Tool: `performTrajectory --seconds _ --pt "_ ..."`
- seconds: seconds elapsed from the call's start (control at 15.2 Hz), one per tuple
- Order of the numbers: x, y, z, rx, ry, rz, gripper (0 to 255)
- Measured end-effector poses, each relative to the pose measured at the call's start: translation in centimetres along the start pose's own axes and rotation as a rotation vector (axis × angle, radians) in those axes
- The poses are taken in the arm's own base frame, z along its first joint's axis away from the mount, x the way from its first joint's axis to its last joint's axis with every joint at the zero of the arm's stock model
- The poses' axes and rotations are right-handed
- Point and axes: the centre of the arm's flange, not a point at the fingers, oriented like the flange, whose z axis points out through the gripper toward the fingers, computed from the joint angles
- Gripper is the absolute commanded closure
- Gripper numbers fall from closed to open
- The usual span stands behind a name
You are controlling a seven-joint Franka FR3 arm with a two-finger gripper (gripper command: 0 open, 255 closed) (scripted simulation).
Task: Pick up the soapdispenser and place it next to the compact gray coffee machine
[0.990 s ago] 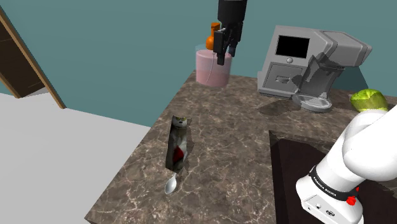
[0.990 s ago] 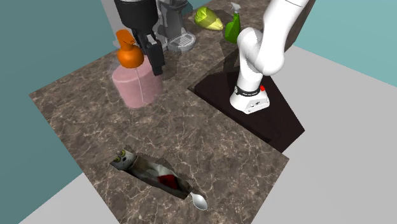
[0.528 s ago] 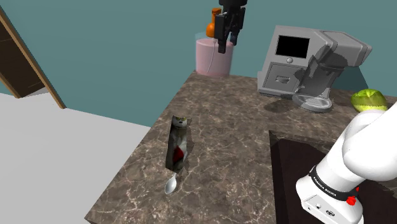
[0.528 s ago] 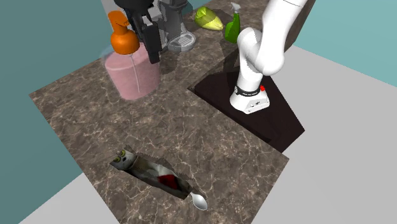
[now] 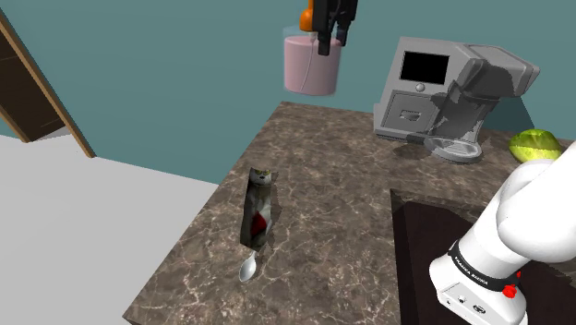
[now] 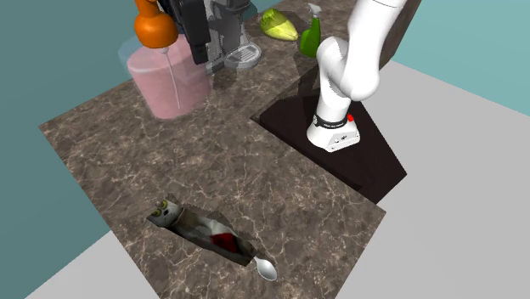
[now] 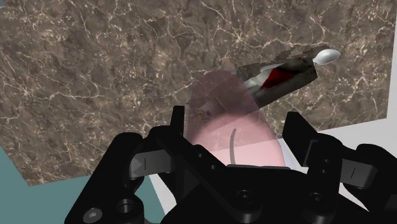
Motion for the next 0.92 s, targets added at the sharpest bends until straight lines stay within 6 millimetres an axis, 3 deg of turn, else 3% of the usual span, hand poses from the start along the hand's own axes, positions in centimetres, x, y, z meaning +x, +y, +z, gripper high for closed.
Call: performTrajectory --seconds 0.92 --pt "0.0 0.3 -7.5 0.0 0.0 0.0 255"
